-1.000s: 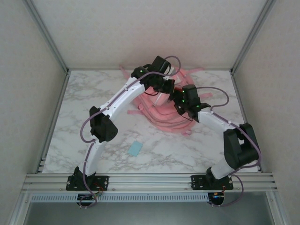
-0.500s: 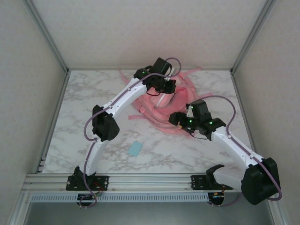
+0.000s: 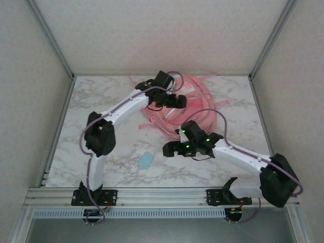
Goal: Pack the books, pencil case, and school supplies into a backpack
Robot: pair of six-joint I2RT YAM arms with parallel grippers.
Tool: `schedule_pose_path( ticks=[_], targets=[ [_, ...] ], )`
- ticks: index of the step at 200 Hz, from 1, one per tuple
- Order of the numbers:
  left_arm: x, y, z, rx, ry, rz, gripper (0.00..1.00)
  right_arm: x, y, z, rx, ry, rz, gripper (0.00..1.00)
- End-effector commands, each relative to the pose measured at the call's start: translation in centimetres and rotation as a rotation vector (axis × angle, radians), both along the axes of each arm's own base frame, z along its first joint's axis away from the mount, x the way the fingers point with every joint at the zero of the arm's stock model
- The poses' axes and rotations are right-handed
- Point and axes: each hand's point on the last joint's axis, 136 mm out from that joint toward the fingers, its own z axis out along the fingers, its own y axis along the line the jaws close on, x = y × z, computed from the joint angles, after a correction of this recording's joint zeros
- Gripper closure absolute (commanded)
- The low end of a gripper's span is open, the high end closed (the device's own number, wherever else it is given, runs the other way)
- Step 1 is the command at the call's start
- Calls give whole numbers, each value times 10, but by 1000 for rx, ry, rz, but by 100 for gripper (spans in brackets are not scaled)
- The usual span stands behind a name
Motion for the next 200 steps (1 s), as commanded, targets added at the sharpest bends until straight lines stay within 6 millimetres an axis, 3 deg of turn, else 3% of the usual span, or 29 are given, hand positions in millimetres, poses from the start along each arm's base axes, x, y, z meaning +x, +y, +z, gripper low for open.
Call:
schedule_pose_path(
  ticks=[1,31,53,91,132,159,200],
  targets=[
    [19,62,56,-33,-145,175,0,5,31,2,-46,-88,87,1],
    [15,131,51,25,-161,303,0,-6,67,-15,-130,-96,182,1],
    [7,171,42,24,-140,381,0,-16,90,-22,-144,-96,221,1],
    [-7,226,28,31,-128,503,0,-21,96,-47,-306,-82,200,1],
    [-16,246,18,28,-116,545,0,-27,87,-62,-465,-78,165,1],
    [-18,251,18,10,-125,572,0,-30,107,-68,-435,-52,202,1],
    [-20,256,22,3,-138,581,0,-25,139,-60,-375,-70,270,1]
  ],
)
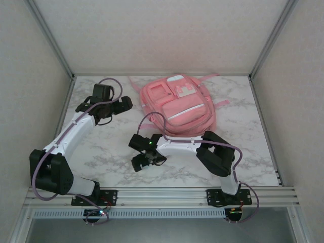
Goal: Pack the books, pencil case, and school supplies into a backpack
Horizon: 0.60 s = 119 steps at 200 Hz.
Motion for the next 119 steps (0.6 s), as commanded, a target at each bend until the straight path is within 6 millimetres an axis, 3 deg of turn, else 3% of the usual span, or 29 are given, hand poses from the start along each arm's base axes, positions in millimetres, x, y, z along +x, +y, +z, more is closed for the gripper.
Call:
schedule_pose_path(
  ticks=[1,35,60,119],
  targets=[
    [1,7,12,-12,-46,30,0,1,23,8,41,-6,56,1],
    [2,9,12,-16,-47,33,0,8,39,9,35,-20,88,1],
    [2,10,12,-17,-47,33,0,8,39,4,-2,-31,100,1],
    [4,14,12,-19,-51,45,0,27,-18,0,-306,-248,31,1]
  ],
)
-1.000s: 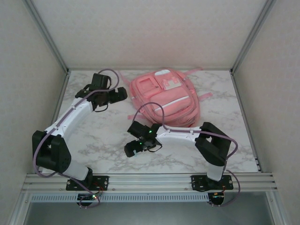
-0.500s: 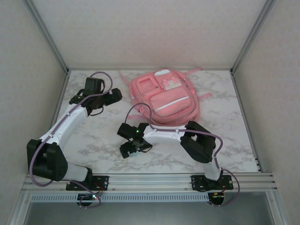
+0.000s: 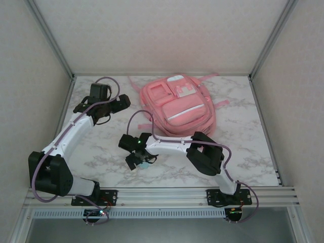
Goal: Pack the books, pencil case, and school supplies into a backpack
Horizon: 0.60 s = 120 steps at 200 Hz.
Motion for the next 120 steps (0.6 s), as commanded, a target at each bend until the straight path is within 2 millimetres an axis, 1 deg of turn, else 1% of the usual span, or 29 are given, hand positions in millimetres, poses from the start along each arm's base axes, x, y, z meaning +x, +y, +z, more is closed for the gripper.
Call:
schedule_pose_path(
  ticks=[1,15,31,54,80,91,112,120],
  targets=[
    [0,5,7,-12,-24,21,0,10,-36,0,-181,-112,-40,1],
    [1,3,7,-20,-22,19,0,16,-45,-1,-261,-163,-50,1],
    [2,3,6,-23,-17,16,0,15,-55,-6,-311,-162,-52,1],
    [2,3,4,-19,-12,13,0,5,-63,-8,-296,-122,-44,1],
    [1,2,4,-27,-8,9,0,-16,-65,-5,-224,-17,-19,1],
    [1,1,5,-29,-10,8,0,-22,-69,-4,-220,11,-20,2],
    [1,1,7,-31,-14,7,0,-22,-79,3,-231,20,-48,2],
    [0,1,7,-32,-14,8,0,-21,-79,6,-222,22,-58,2]
  ],
)
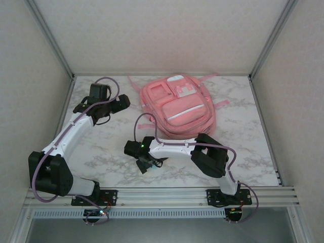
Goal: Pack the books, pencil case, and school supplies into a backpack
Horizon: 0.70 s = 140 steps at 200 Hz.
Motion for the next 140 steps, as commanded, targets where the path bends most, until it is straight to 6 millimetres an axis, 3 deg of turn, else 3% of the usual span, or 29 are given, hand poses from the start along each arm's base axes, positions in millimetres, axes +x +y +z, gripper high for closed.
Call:
schedule_pose_path(
  ticks=[1,54,103,140],
  targets=[
    [0,1,7,-25,-16,6,0,-9,-19,7,-37,50,-31,2],
    [-1,0,12,-31,-23,4,0,-16,32,23,170,143,-30,1],
    [-1,1,12,-29,-21,4,0,-2,-2,-15,113,156,-232,3],
    [1,0,10,-30,-18,4,0,-1,-8,-17,104,143,-258,12]
  ],
)
